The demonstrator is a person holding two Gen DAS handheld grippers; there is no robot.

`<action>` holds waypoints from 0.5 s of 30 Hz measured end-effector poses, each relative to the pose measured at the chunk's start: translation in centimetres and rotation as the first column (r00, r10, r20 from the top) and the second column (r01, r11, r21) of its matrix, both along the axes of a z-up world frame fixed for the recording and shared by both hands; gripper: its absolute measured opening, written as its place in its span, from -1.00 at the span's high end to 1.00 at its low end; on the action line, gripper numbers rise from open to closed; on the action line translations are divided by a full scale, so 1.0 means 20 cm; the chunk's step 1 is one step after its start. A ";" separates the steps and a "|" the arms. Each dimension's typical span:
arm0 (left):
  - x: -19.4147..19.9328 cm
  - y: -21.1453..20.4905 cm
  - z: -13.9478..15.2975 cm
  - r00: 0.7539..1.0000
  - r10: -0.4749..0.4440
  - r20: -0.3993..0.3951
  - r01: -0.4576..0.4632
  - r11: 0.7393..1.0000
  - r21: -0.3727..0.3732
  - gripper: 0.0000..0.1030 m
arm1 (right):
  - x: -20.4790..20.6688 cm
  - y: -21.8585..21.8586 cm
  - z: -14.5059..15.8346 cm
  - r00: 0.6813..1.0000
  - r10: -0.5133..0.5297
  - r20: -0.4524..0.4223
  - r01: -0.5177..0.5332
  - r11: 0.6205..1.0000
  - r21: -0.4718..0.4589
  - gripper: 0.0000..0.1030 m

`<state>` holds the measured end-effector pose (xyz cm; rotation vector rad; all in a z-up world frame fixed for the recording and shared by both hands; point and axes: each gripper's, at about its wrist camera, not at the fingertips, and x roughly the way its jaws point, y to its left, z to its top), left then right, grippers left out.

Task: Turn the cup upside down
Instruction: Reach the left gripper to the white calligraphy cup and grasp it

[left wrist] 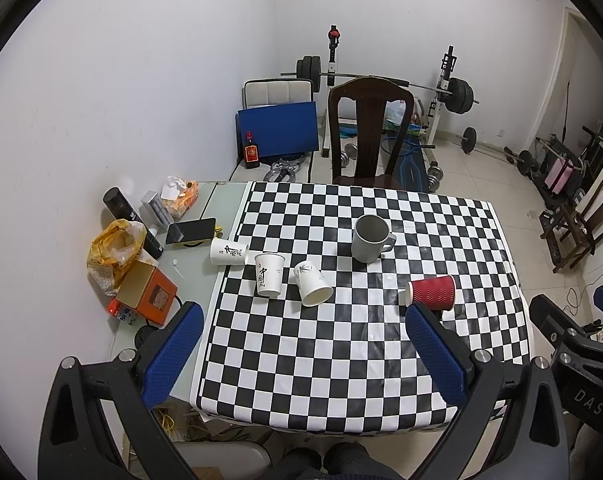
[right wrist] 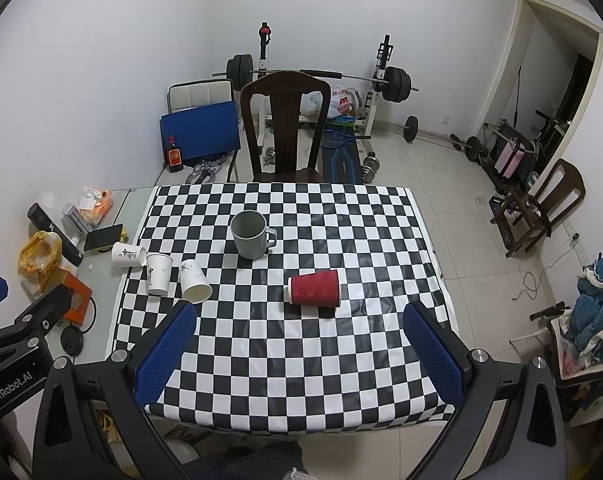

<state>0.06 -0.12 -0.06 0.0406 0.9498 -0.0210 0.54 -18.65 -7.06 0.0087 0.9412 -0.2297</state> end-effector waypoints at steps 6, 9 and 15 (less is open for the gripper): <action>0.12 0.09 -0.13 0.997 0.073 -0.036 -0.072 0.997 0.037 -1.00 | 0.06 0.01 -0.01 1.000 -0.005 -0.008 0.005 1.000 0.009 -1.00; 0.17 0.11 -0.18 0.992 0.118 -0.039 -0.115 0.991 0.065 -1.00 | 0.13 0.04 -0.16 0.999 0.016 -0.032 -0.015 1.000 0.023 -1.00; 0.31 0.28 -0.44 0.952 0.294 -0.082 -0.283 0.951 0.123 -1.00 | 0.36 0.13 -0.59 0.983 0.105 -0.153 -0.102 0.994 0.030 -1.00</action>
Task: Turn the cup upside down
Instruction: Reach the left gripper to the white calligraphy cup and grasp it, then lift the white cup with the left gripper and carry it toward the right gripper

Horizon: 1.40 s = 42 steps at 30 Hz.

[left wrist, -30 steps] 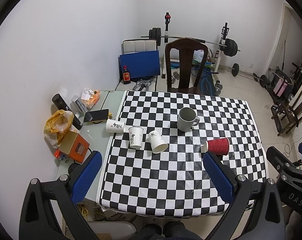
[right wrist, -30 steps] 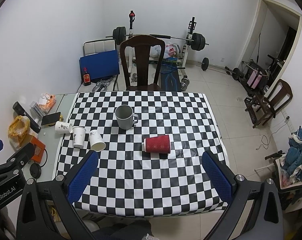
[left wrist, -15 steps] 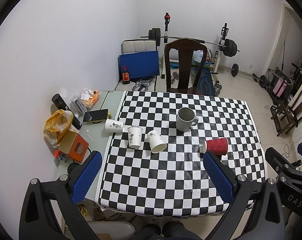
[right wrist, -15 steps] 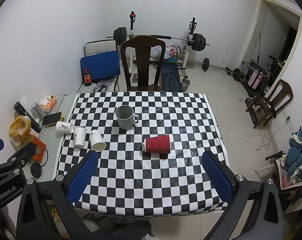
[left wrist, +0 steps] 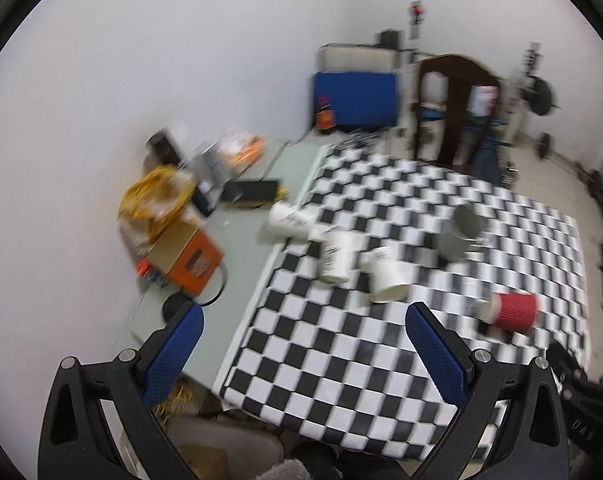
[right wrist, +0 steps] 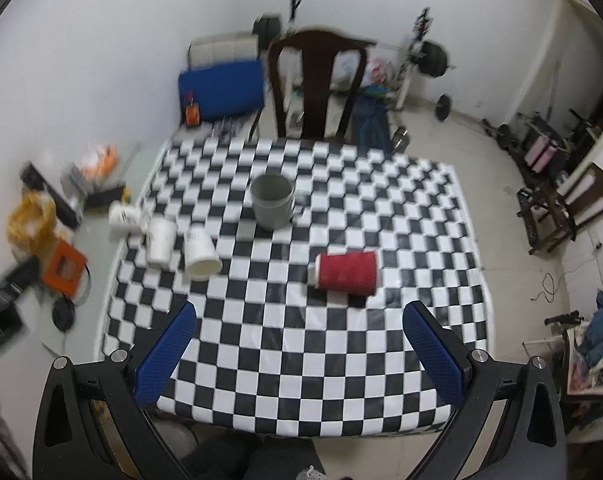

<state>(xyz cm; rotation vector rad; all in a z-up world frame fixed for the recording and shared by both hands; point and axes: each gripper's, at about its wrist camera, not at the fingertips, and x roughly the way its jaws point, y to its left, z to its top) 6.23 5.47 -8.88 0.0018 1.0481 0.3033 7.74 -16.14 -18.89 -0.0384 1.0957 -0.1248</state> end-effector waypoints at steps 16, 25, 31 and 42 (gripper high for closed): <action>0.56 0.60 -0.84 0.925 0.245 -0.290 -0.304 0.936 -0.177 -0.94 | 0.50 0.18 -1.18 0.925 -0.008 -0.379 0.027 0.999 0.045 -0.58; 1.07 0.81 -1.12 0.892 0.274 -0.359 -0.418 0.801 -0.429 -0.86 | 0.74 0.16 -1.39 0.865 -0.178 -0.468 0.209 0.978 0.014 -0.58; 1.29 0.87 -1.35 0.851 0.306 -0.426 -0.489 0.756 -0.435 -0.86 | 0.87 0.14 -1.45 0.828 -0.274 -0.489 0.310 0.951 -0.009 -0.58; 1.40 0.86 -1.49 0.884 0.250 -0.396 -0.399 0.845 -0.357 -0.30 | 1.05 0.26 -1.46 0.810 -0.301 -0.503 0.326 0.945 -0.040 -0.58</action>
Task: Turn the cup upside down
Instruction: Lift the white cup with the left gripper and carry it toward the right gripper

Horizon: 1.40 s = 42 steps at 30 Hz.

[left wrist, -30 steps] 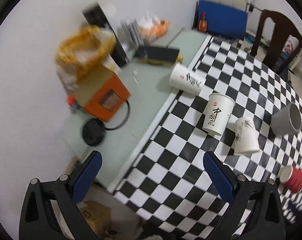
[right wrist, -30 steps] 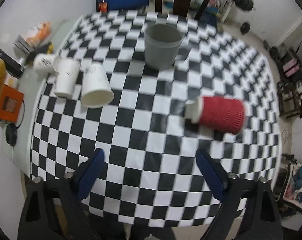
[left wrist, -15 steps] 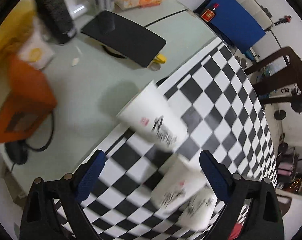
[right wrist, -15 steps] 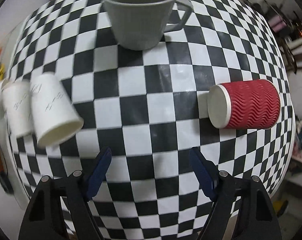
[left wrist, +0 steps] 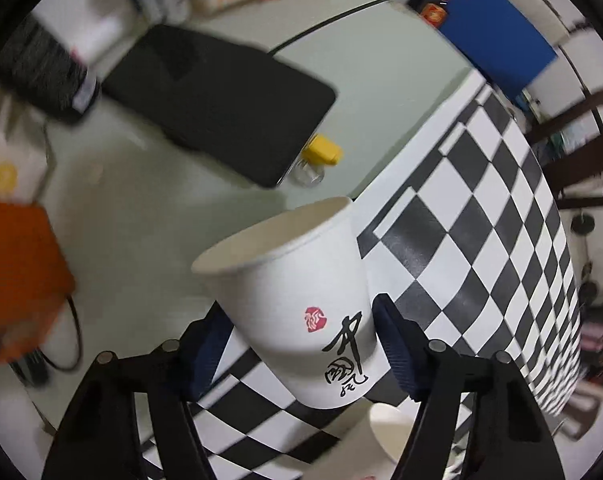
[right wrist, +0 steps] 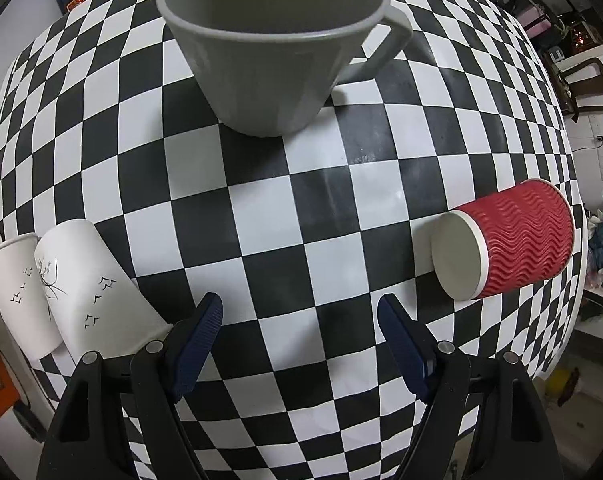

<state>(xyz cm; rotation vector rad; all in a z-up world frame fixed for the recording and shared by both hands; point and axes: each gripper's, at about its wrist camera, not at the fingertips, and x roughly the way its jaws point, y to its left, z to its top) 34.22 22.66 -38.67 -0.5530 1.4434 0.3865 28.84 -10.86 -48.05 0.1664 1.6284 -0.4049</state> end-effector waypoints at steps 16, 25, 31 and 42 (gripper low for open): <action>-0.68 -0.59 0.48 0.857 -0.512 0.051 0.485 0.837 0.253 -0.30 | -0.14 -0.01 0.37 0.987 0.133 0.094 -0.137 0.990 0.044 -0.58; -1.19 -1.28 0.19 0.747 -0.662 -0.064 0.665 0.746 0.042 -0.30 | -0.61 -0.37 0.32 0.980 0.198 0.031 -0.199 0.978 0.064 -0.60; -1.27 -1.60 -0.05 0.669 -0.736 -0.108 0.739 0.673 -0.008 -0.31 | -0.77 -0.65 0.25 0.989 0.149 -0.011 -0.148 0.988 0.047 -0.60; -1.07 -1.77 -0.22 0.631 -0.764 -0.131 0.772 0.635 0.013 -0.37 | -0.94 -0.88 0.13 0.997 0.077 -0.020 -0.076 0.997 0.031 -0.60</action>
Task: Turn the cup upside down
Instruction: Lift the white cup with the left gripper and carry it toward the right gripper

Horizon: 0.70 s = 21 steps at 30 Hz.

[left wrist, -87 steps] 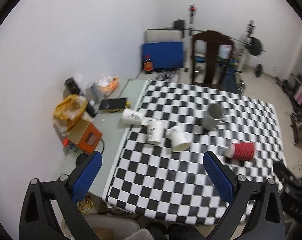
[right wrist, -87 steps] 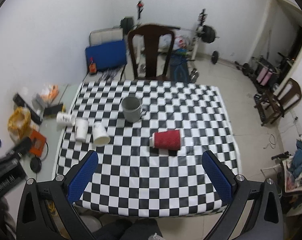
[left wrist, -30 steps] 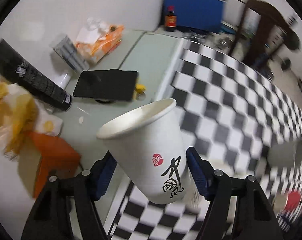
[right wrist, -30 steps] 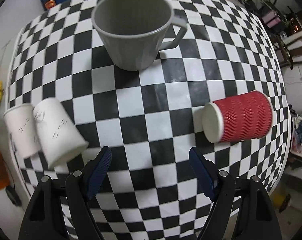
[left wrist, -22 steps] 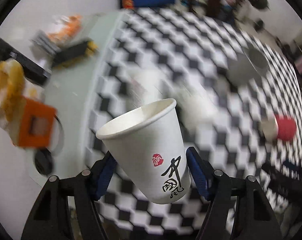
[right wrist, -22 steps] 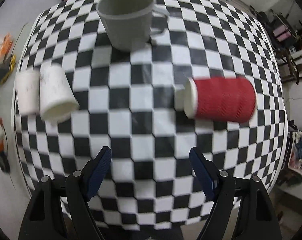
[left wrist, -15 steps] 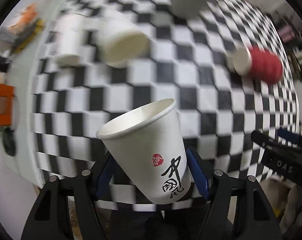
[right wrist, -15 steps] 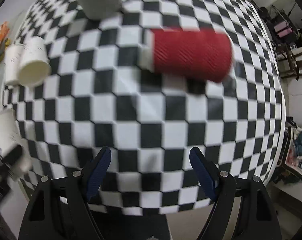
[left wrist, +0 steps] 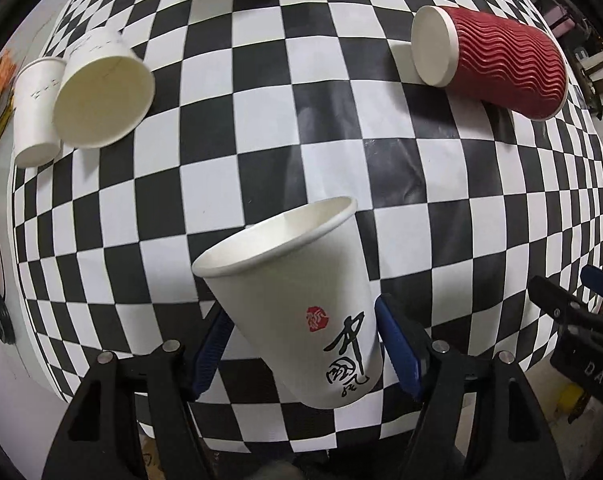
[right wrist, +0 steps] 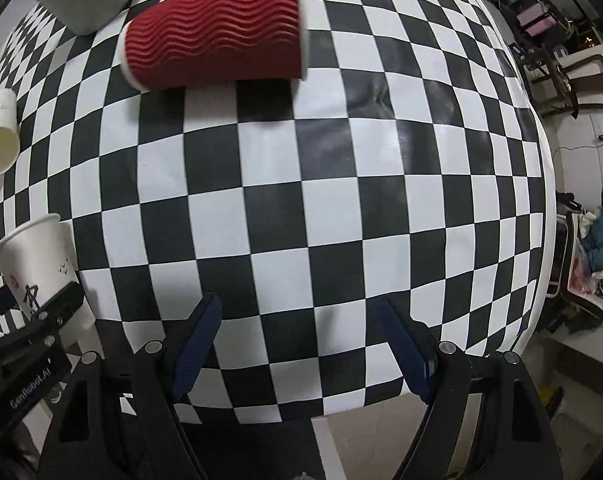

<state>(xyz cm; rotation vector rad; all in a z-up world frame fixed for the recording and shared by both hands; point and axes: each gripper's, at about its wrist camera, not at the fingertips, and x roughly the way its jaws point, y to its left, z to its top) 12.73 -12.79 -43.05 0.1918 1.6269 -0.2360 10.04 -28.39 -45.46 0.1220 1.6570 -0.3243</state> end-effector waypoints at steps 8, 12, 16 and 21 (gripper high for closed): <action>0.05 -0.10 -0.08 1.000 -0.003 -0.015 0.003 1.000 -0.010 -0.71 | 0.00 -0.01 0.00 1.000 -0.010 0.014 0.010 1.000 0.003 -0.60; 0.15 -0.07 -0.15 1.000 -0.005 -0.015 0.004 1.000 -0.017 -0.79 | -0.01 -0.05 -0.02 1.000 -0.020 0.019 0.020 1.000 0.003 -0.60; 0.19 -0.10 -0.18 1.000 0.003 -0.001 -0.003 0.999 -0.032 -0.95 | -0.02 -0.07 -0.01 0.999 -0.035 0.022 0.035 0.999 0.002 -0.60; 0.24 -0.07 -0.16 1.000 0.024 0.014 -0.024 0.998 -0.054 -0.95 | -0.04 -0.09 0.00 0.998 -0.049 0.029 0.049 0.999 0.002 -0.60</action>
